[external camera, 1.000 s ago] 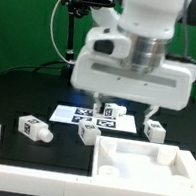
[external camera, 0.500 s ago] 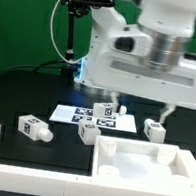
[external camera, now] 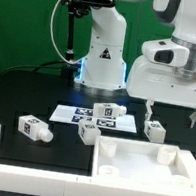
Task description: Assemble one leg
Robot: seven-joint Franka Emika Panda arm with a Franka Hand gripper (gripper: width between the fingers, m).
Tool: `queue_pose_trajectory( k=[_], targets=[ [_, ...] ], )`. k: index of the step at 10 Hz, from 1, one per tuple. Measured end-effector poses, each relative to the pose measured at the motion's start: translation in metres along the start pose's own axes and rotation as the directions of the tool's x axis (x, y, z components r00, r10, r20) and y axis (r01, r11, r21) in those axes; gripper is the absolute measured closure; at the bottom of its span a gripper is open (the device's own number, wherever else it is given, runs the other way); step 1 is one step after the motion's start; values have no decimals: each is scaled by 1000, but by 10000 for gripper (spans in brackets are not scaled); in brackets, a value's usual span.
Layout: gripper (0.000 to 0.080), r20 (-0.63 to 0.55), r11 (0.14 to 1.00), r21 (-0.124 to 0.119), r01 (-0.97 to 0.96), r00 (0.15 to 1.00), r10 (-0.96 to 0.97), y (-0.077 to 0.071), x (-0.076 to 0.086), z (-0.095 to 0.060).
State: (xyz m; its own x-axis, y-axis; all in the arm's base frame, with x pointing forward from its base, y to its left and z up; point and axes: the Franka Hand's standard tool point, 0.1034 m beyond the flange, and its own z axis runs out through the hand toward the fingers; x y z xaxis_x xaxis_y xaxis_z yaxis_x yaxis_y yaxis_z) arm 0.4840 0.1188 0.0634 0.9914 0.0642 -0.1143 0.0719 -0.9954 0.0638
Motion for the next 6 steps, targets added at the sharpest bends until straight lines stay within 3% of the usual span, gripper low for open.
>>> queue_pose_trajectory(
  k=[1, 2, 3, 5, 6],
  targets=[
    [150, 105, 997, 42, -60, 993, 55, 11, -8, 9],
    [150, 215, 995, 29, -91, 973, 82, 18, -11, 16],
    [150, 300, 996, 22, -92, 951, 81, 15, -16, 18],
    [150, 480, 996, 4, -91, 874, 79, 17, -21, 6],
    [150, 521, 993, -27, -112, 847, 110, 16, -19, 4]
  ],
)
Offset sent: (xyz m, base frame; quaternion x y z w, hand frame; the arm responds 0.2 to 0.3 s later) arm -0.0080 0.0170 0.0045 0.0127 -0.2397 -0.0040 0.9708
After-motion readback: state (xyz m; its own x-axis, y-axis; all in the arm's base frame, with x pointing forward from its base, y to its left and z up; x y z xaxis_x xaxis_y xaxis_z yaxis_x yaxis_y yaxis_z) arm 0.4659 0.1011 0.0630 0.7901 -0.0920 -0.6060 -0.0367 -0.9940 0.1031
